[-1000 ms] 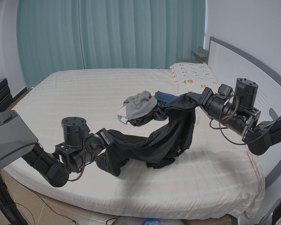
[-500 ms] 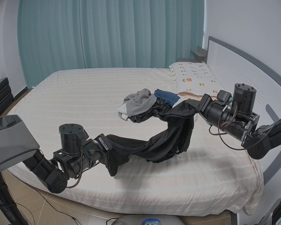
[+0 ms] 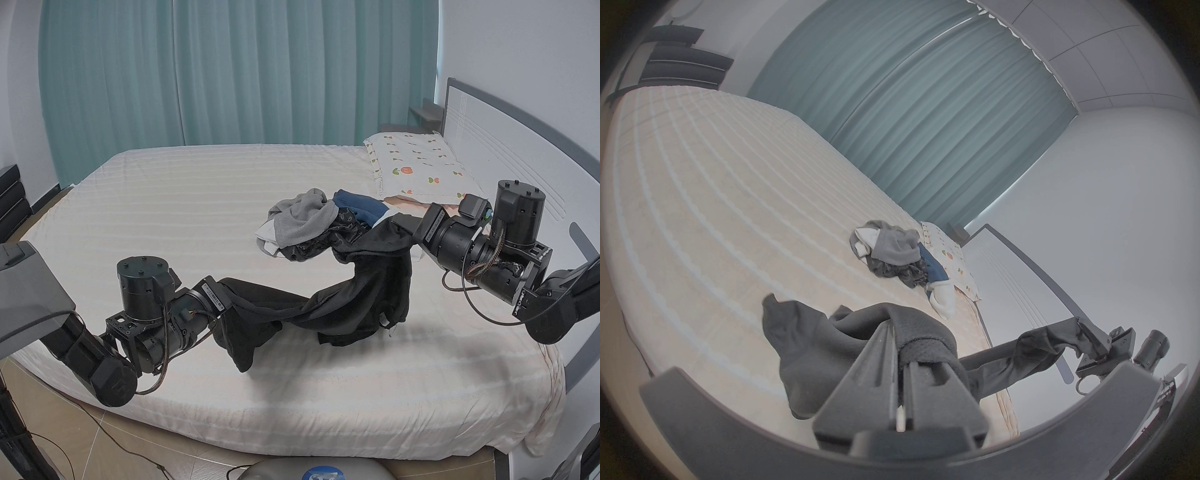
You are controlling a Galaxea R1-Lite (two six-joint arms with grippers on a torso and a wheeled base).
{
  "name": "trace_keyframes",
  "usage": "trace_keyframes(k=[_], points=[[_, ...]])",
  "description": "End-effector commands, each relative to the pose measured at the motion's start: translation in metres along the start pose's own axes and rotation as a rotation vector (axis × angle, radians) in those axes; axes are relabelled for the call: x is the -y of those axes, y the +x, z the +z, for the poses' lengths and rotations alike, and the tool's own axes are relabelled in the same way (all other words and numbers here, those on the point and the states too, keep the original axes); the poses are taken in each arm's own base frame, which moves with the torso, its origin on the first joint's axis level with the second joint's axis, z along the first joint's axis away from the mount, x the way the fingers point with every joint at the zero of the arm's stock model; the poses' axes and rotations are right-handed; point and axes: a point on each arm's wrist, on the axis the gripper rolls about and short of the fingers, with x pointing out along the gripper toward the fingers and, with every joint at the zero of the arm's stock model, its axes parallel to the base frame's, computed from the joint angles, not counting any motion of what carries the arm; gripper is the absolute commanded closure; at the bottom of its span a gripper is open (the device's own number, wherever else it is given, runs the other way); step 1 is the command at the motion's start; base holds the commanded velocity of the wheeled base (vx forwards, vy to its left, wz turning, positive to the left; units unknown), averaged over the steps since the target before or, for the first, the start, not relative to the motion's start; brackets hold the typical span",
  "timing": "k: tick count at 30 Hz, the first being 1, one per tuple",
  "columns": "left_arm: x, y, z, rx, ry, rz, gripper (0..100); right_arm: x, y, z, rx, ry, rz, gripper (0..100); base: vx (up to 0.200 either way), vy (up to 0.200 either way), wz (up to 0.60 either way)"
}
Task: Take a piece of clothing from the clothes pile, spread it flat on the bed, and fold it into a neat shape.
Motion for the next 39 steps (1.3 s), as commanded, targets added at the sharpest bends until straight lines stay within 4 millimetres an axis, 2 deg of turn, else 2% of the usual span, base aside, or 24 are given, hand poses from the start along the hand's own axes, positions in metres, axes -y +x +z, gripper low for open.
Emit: trace_keyframes(k=[1,6,15,39], points=[[0.003,-0.003,0.006,0.02,0.0,-0.01,100,-0.001,0.002,-0.001,0.02,-0.003,0.019,100,0.0,0.2,0.0],[0.001,-0.004,0.018,0.06,-0.009,-0.005,100,0.0,0.007,-0.002,0.071,-0.01,0.038,100,0.0,0.2,0.0],[0.001,-0.012,0.039,0.127,-0.011,-0.009,100,-0.012,0.007,0.002,0.106,-0.017,0.062,100,0.0,0.2,0.0],[0.002,-0.026,0.059,0.201,0.021,-0.009,100,-0.031,0.004,0.006,0.193,-0.069,0.167,100,0.0,0.2,0.0]])
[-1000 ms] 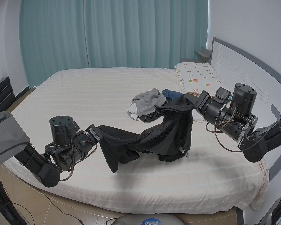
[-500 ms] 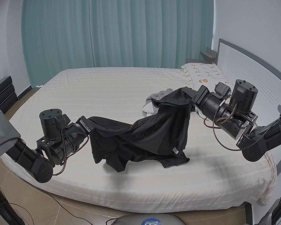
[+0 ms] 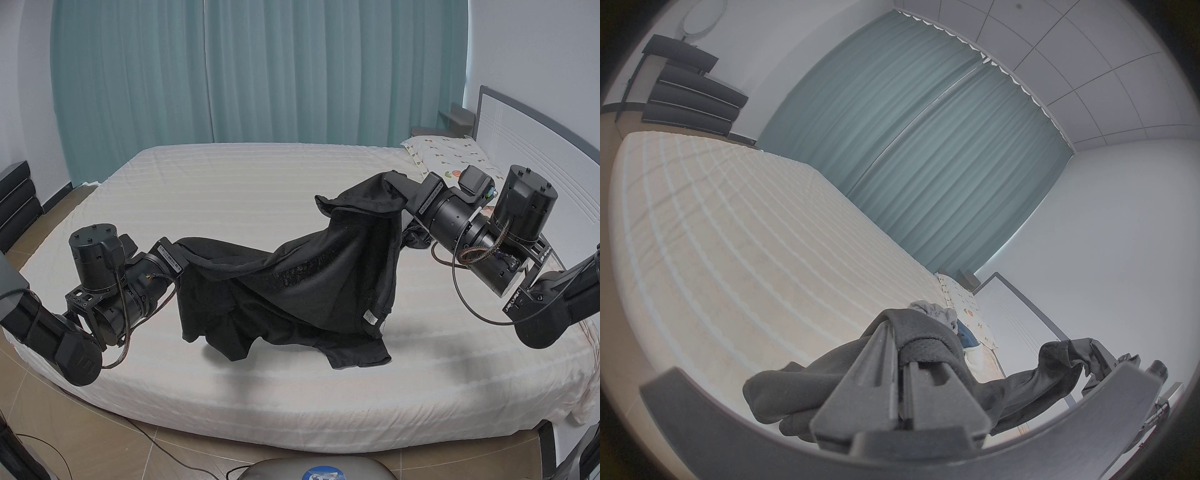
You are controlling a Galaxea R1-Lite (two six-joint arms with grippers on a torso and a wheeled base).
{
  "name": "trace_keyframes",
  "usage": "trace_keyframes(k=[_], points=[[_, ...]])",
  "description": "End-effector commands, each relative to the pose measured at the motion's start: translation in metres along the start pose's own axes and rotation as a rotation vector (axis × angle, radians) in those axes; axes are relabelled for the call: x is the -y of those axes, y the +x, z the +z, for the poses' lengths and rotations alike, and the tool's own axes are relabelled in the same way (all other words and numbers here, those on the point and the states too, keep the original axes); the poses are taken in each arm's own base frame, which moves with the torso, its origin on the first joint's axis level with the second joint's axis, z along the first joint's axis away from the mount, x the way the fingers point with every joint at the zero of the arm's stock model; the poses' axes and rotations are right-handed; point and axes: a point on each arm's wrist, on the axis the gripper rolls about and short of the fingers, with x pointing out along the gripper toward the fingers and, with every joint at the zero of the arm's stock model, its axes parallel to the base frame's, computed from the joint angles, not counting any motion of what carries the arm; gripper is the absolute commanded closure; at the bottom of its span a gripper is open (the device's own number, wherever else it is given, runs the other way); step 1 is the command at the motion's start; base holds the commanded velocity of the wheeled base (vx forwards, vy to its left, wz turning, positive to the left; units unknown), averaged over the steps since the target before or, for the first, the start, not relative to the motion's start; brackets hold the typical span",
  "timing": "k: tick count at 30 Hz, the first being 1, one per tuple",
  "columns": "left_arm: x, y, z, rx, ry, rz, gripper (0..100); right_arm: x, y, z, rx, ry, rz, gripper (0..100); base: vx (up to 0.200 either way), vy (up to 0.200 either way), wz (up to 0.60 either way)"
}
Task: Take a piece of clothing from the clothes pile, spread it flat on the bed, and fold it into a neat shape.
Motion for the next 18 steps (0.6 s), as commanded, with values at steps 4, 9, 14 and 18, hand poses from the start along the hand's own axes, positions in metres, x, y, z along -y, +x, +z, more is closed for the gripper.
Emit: trace_keyframes(k=[4,9,14,18], points=[[0.0009,-0.0027,0.002,0.006,0.0,-0.003,100,-0.0036,0.0,-0.0009,0.001,0.002,0.014,100,0.0,0.2,0.0],[0.0002,-0.0027,0.0026,0.008,0.0,0.0,100,-0.0046,0.0007,0.0004,0.007,0.002,0.019,100,0.0,0.2,0.0],[-0.0004,-0.0026,0.002,0.006,0.0,0.002,100,-0.0046,0.0007,0.0004,0.006,0.002,0.02,100,0.0,0.2,0.0],[-0.0004,-0.0026,0.002,0.006,0.0,0.002,100,-0.0044,0.0006,0.0001,0.005,0.003,0.019,100,0.0,0.2,0.0]])
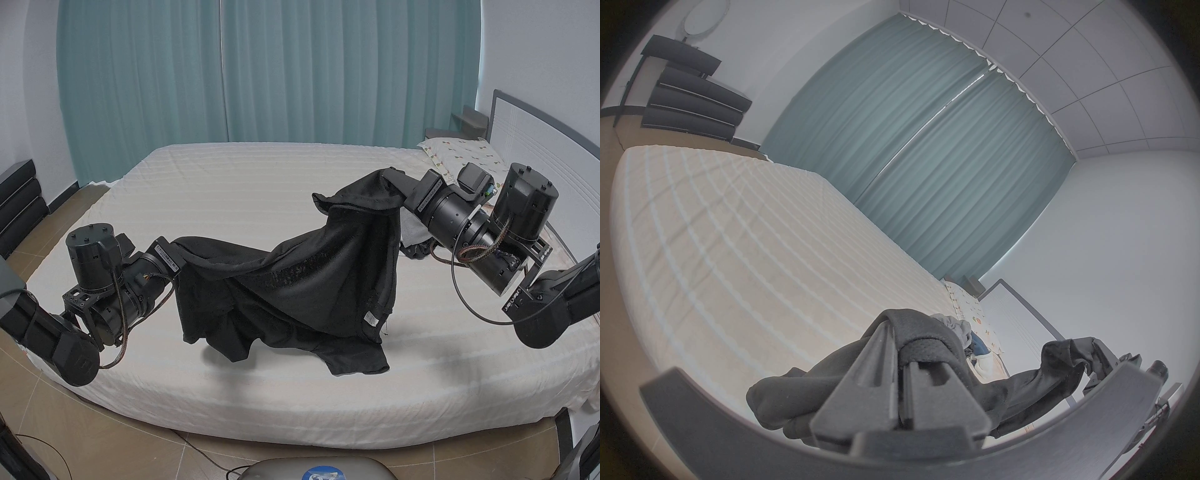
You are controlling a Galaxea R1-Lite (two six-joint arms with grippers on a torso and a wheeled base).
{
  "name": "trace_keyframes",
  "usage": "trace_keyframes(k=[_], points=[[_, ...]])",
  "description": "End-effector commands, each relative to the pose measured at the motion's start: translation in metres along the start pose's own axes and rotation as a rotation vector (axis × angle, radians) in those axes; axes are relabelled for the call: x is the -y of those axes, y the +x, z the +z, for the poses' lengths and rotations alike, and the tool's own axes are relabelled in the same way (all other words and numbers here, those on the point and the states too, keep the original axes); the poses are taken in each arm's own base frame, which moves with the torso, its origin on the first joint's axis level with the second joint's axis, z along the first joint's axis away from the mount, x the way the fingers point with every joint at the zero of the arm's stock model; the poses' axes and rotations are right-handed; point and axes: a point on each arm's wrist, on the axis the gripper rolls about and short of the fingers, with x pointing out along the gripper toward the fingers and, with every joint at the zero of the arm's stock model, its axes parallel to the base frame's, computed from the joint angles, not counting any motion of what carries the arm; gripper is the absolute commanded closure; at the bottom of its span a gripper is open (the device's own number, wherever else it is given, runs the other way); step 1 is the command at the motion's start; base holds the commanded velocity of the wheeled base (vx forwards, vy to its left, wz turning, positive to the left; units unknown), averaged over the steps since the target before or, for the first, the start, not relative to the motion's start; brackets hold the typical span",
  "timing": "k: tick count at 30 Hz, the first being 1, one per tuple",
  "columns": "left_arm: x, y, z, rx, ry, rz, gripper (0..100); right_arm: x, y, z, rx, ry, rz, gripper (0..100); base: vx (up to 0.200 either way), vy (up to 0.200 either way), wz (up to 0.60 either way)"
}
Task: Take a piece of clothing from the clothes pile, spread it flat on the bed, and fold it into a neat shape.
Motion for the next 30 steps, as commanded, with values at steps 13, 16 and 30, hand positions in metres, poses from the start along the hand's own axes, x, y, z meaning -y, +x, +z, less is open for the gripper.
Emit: trace_keyframes(k=[13,16,30], points=[[-0.006,0.005,-0.011,-0.038,0.0,0.023,100,0.007,-0.008,-0.002,-0.025,-0.003,-0.023,100,0.0,0.077,0.0],[-0.004,0.004,-0.012,-0.04,0.0,0.019,100,0.006,-0.013,0.0,-0.034,-0.001,-0.026,100,0.0,0.0,0.0],[0.005,-0.031,-0.018,-0.08,0.015,-0.013,100,-0.024,-0.067,0.031,0.017,0.001,0.038,100,-0.186,0.0,0.0]])
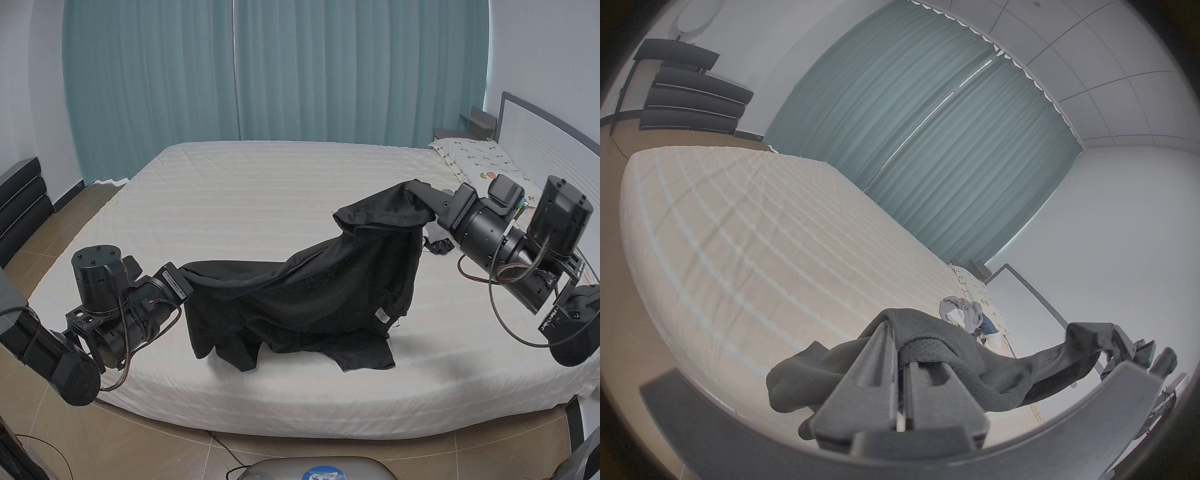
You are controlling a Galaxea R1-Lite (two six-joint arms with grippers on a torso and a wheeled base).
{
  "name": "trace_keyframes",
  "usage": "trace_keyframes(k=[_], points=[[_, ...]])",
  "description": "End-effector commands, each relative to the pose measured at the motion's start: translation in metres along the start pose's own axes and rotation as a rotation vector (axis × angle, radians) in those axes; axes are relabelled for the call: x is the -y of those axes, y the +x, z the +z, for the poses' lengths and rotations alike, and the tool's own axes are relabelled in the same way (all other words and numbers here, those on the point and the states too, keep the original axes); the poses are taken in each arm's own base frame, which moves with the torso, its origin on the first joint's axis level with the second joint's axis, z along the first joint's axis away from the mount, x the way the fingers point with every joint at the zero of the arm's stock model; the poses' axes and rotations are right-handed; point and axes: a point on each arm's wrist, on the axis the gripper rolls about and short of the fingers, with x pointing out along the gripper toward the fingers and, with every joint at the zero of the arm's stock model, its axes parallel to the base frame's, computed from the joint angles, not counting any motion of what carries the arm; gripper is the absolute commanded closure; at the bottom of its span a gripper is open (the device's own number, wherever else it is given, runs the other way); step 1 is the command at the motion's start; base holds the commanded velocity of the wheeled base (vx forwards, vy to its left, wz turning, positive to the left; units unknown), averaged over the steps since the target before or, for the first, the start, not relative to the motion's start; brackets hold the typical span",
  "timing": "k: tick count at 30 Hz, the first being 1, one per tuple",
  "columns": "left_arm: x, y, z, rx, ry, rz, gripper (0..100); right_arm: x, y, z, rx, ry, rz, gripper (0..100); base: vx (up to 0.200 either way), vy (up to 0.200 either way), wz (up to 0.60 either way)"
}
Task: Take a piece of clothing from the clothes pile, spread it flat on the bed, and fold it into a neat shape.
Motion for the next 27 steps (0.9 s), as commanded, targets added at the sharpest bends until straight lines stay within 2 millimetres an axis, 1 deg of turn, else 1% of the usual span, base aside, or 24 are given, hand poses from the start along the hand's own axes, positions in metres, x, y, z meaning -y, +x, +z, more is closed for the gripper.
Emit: trace_keyframes(k=[1,2,3,4,5,6,7,8,9,10,14,16,17,18,19,20,21,22,23,25,26,27], points=[[0.012,-0.024,0.008,0.023,0.013,-0.048,100,-0.029,-0.04,0.026,0.066,0.005,0.085,100,-0.2,0.0,0.0],[0.013,-0.025,0.009,0.026,0.016,-0.05,100,-0.03,-0.042,0.027,0.069,0.005,0.089,100,-0.2,0.0,0.0],[0.015,-0.029,0.011,0.028,0.031,-0.056,100,-0.039,-0.052,0.033,0.08,0.009,0.111,100,-0.2,0.0,0.0],[0.017,-0.032,0.013,0.032,0.037,-0.061,100,-0.044,-0.058,0.038,0.089,0.011,0.125,100,-0.2,0.0,0.0],[0.018,-0.032,0.014,0.033,0.037,-0.062,100,-0.044,-0.058,0.039,0.089,0.011,0.125,100,-0.2,0.0,0.0],[0.022,-0.037,0.019,0.047,0.04,-0.072,100,-0.054,-0.068,0.049,0.106,0.012,0.153,100,0.0,0.0,0.0],[0.025,-0.04,0.023,0.052,0.039,-0.079,100,-0.061,-0.073,0.057,0.125,0.013,0.176,100,0.0,0.0,0.0],[0.026,-0.04,0.024,0.054,0.04,-0.078,100,-0.063,-0.075,0.059,0.129,0.013,0.183,100,0.0,0.0,0.0],[0.031,-0.041,0.03,0.064,0.039,-0.09,100,-0.071,-0.077,0.071,0.152,0.007,0.207,100,0.0,0.0,0.0],[0.034,-0.04,0.033,0.066,0.038,-0.09,100,-0.075,-0.076,0.078,0.167,0.005,0.215,100,0.0,0.0,0.0],[0.041,-0.031,0.046,0.055,0.036,-0.056,100,-0.091,-0.066,0.116,0.26,-0.014,0.229,100,0.0,0.0,0.0],[0.043,-0.027,0.048,0.031,0.034,-0.034,100,-0.093,-0.057,0.126,0.254,-0.024,0.224,100,0.0,0.0,0.0],[0.044,-0.026,0.049,0.027,0.033,-0.03,100,-0.093,-0.055,0.128,0.251,-0.026,0.218,100,0.0,0.0,0.0],[0.046,-0.023,0.051,0.014,0.033,-0.019,100,-0.087,-0.045,0.131,0.238,-0.032,0.189,100,0.0,0.0,0.0],[0.046,-0.023,0.051,0.014,0.033,-0.019,100,-0.087,-0.045,0.131,0.238,-0.032,0.189,100,0.0,0.0,0.0],[0.045,-0.012,0.048,-0.017,0.035,0.01,100,-0.077,-0.027,0.133,0.219,-0.037,0.143,100,0.0,0.0,0.0],[0.045,-0.012,0.048,-0.017,0.035,0.01,100,-0.077,-0.027,0.133,0.219,-0.037,0.143,100,0.0,0.0,0.0],[0.044,-0.003,0.048,-0.023,0.03,0.024,100,-0.072,-0.012,0.136,0.228,-0.04,0.129,100,0.0,0.0,0.0],[0.042,0.002,0.048,-0.024,0.023,0.032,100,-0.068,-0.004,0.137,0.228,-0.044,0.115,100,0.0,0.0,0.0],[0.039,0.009,0.046,-0.033,0.02,0.047,100,-0.061,0.005,0.136,0.224,-0.047,0.099,100,0.0,0.0,0.0],[0.036,0.018,0.042,-0.053,0.017,0.066,100,-0.051,0.021,0.131,0.21,-0.047,0.076,100,0.0,0.0,0.0],[0.035,0.023,0.04,-0.064,0.018,0.075,100,-0.044,0.029,0.126,0.2,-0.047,0.062,100,0.0,0.0,0.0]])
